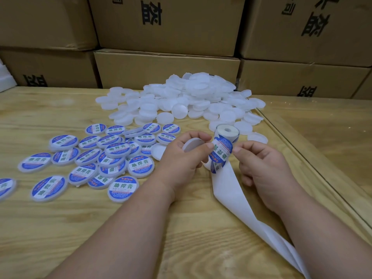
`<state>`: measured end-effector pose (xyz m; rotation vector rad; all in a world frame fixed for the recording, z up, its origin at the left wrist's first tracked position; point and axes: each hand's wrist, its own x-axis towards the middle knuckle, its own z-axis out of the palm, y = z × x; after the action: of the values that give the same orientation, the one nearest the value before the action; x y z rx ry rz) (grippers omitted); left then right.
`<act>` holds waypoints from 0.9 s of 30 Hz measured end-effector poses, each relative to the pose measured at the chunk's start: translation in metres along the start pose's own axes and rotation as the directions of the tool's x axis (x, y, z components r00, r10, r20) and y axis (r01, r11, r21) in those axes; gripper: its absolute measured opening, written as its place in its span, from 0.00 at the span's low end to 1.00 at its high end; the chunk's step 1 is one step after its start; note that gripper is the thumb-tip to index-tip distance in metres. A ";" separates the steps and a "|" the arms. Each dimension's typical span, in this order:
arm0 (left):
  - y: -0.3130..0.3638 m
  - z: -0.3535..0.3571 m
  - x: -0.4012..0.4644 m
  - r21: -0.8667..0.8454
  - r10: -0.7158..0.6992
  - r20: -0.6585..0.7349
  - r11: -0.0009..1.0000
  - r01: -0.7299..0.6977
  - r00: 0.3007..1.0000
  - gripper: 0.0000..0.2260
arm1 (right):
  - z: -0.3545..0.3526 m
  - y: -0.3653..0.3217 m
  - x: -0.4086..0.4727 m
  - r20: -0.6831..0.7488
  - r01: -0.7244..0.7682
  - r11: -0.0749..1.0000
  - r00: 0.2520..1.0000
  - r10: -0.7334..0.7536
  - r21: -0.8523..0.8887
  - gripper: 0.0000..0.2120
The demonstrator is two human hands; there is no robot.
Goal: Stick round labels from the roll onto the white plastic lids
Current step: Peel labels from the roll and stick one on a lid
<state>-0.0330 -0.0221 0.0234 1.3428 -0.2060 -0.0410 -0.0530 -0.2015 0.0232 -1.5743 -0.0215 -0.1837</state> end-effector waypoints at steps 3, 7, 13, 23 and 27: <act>0.000 0.000 0.000 0.040 -0.004 0.001 0.999 0.003 1.000 0.05 | 0.000 0.001 0.000 0.008 0.004 1.000 1.000 -0.004 -0.019 0.01; -0.003 -0.001 0.001 0.063 0.005 0.017 0.998 -0.006 1.000 0.04 | -0.001 0.003 0.002 0.018 -0.021 1.000 1.000 0.021 -0.001 0.03; 0.001 0.000 0.005 -0.179 -0.070 0.037 0.981 0.075 0.997 0.18 | -0.002 0.000 0.005 -0.002 -0.068 0.987 0.998 0.069 0.144 0.02; -0.009 -0.006 0.011 0.030 -0.093 -0.113 0.995 0.097 0.989 0.11 | -0.005 -0.007 0.008 -0.011 -0.136 0.916 0.988 0.151 0.377 0.09; -0.008 -0.007 0.007 0.026 -0.067 -0.094 0.997 0.070 0.993 0.07 | -0.005 -0.006 0.008 0.018 -0.153 0.911 0.987 0.159 0.383 0.09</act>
<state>-0.0242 -0.0181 0.0147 1.3777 -0.0823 -0.0334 -0.0467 -0.2075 0.0305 -1.1757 0.0756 -0.0585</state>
